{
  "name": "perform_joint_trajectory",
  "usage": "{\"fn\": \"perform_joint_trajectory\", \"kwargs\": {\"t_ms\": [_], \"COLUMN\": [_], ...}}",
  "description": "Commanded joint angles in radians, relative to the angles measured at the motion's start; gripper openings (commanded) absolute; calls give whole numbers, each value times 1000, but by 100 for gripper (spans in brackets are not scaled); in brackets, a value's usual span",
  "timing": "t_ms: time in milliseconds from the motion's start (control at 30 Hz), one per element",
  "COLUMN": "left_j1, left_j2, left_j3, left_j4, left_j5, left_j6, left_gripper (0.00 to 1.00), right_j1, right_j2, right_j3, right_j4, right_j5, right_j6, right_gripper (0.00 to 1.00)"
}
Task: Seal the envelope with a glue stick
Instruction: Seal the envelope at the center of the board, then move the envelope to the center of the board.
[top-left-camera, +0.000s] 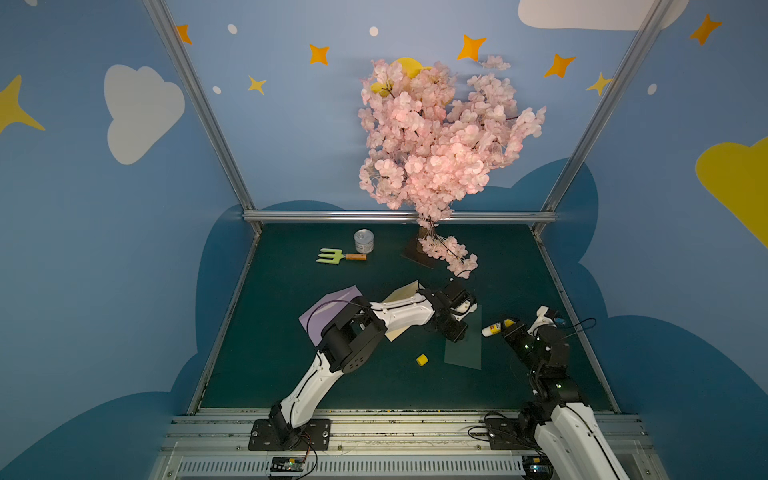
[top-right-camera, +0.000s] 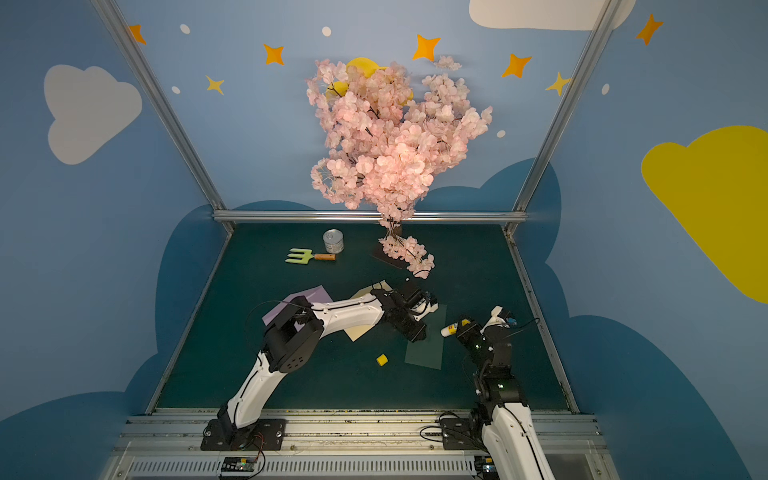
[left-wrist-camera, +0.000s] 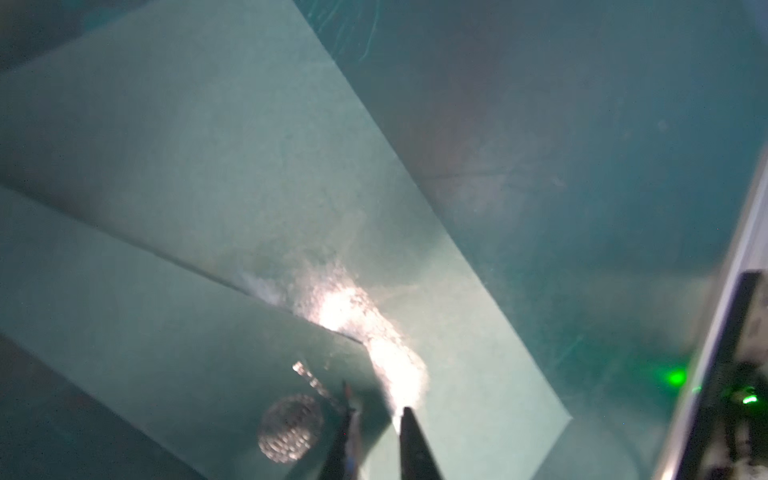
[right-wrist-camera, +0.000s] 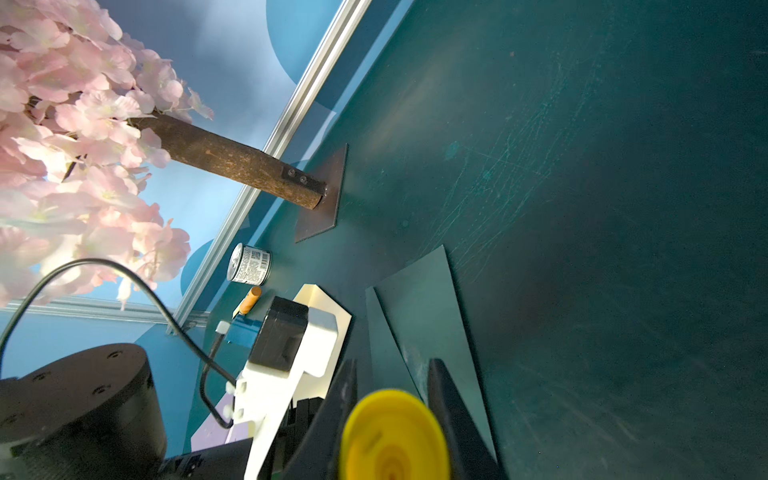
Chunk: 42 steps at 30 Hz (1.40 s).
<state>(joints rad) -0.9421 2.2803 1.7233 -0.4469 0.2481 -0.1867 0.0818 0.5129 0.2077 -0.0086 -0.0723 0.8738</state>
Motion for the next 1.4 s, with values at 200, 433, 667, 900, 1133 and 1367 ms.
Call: {"fn": "perform_joint_trajectory", "kwargs": {"t_ms": [200, 433, 667, 900, 1133, 1367], "left_j1": [14, 46, 179, 371, 426, 458], "left_j2": [-200, -419, -635, -705, -596, -426], "left_j3": [-106, -245, -500, -618, -573, -471], "left_j4": [-74, -41, -15, 9, 132, 157], "left_j5": [-53, -24, -71, -175, -179, -93], "left_j6": [3, -41, -103, -134, 3, 169], "left_gripper": [48, 58, 64, 74, 84, 88], "right_j1": [0, 22, 193, 440, 634, 650], "right_j2": [39, 97, 217, 434, 761, 1013], "right_j3": [53, 115, 156, 181, 204, 247], "right_j4": [100, 117, 207, 473, 889, 1158], "right_j5": [-83, -143, -95, -30, 79, 88], "right_j6": [-56, -150, -340, -429, -579, -588], "right_gripper": [0, 0, 0, 0, 0, 0]}}
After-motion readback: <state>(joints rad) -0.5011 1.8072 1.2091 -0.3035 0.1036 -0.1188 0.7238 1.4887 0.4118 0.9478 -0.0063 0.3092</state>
